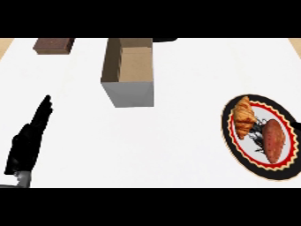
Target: Pick the sweet potato from the plate and place it in the cardboard box
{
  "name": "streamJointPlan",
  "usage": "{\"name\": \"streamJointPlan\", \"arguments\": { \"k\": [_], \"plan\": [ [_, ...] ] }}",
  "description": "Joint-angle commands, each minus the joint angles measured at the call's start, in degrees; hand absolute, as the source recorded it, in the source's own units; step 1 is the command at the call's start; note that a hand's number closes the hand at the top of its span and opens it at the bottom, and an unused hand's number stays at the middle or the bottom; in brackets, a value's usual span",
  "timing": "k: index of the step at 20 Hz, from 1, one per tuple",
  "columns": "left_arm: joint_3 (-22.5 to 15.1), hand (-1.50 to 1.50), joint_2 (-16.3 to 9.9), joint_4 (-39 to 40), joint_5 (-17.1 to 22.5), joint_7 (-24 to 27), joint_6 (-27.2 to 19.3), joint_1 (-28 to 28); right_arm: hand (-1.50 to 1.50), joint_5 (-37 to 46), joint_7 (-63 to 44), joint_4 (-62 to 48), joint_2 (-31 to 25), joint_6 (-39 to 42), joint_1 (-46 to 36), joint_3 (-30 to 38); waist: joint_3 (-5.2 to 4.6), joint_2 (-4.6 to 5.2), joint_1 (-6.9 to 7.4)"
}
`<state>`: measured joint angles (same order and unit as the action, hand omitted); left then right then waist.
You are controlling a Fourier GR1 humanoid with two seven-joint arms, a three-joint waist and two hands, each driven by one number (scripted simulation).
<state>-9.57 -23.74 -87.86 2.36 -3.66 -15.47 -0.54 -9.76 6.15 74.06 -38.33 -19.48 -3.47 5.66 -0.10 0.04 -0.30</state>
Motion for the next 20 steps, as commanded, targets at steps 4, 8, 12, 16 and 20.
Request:
{"name": "streamJointPlan", "arguments": {
  "k": [4, 8, 12, 16, 20],
  "plan": [
    [-0.2, 0.0, 0.6, 0.7, -0.4, 0.1, 0.5, 0.6, -1.5, 5.2, -14.7, 3.5, -16.2, 15.3, 2.3, -7.2, -0.13, 0.03, 0.53],
    [-0.2, 0.0, 0.9, 1.3, -1.1, -1.4, 0.2, 2.5, -1.5, 4.2, -20.9, 7.2, -21.0, 25.9, 4.0, -11.3, -0.07, 0.01, 0.15],
    [0.0, 0.0, 0.1, -0.6, -0.8, 1.7, 1.9, -2.3, -1.5, 1.9, -33.8, 16.3, -20.1, 29.3, 1.1, -14.0, -0.05, -0.23, 0.86],
    [1.3, 0.0, 2.0, 1.4, -2.2, 2.1, 1.6, -1.0, -1.5, 3.9, -37.6, 18.3, -17.5, 30.8, 2.7, -13.9, 0.05, -0.14, 0.17],
    [2.5, 0.0, 2.6, 0.8, -2.4, 2.2, 2.6, -1.7, -1.5, 8.5, -44.4, 16.3, -10.7, 29.0, -1.6, -16.1, 0.08, 0.0, 0.79]
  ]
}}
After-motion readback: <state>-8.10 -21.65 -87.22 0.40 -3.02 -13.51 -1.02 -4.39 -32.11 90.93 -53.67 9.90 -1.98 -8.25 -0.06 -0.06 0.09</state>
